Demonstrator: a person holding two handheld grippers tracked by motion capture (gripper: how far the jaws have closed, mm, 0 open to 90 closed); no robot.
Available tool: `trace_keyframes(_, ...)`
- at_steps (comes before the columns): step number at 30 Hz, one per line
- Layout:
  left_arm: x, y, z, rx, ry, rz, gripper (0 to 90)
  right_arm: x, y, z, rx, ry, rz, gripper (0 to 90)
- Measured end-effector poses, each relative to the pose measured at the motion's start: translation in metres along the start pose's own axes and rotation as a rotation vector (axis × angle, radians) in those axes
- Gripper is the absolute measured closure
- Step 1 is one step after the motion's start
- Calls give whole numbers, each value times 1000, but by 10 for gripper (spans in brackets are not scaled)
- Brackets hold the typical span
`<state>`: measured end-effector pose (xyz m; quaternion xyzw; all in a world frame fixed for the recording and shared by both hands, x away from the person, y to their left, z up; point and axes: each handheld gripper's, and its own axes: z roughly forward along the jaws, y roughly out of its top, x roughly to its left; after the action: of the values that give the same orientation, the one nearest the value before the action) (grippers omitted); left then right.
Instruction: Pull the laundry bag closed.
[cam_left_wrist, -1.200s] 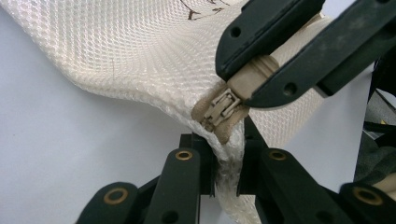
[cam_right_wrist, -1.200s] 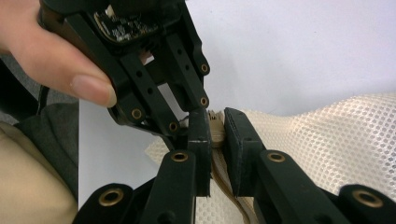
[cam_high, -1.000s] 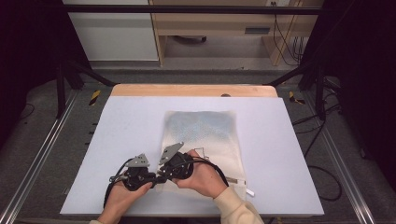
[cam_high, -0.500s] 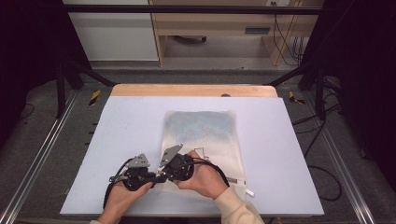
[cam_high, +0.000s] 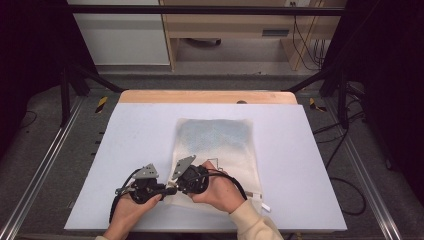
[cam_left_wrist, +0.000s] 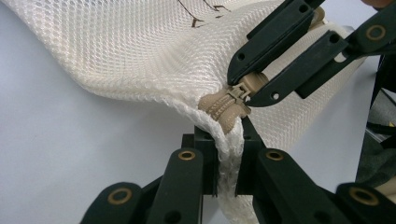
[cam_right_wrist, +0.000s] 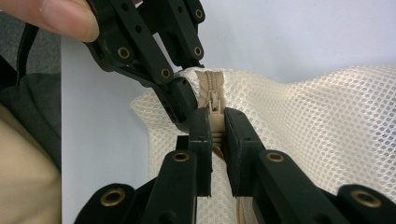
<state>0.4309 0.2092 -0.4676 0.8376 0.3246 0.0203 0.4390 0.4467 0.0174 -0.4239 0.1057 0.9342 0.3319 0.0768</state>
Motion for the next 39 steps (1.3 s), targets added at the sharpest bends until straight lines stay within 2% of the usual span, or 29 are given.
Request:
trace_keyframes(12,-2,1,0,5,4,12,833,-3,-3,-2,4,18,10,823)
trace_keyframes(33,-2,1,-1,8,11,13,833,-3,-9,-3,35,21,4,823)
trace_keyframes(37,1,1,-4,-4,12,-3,833,-5,-14,-2,52,5,14,823)
trace_keyframes(39,0,1,-2,5,17,6,833,-7,-17,-3,47,19,22,823)
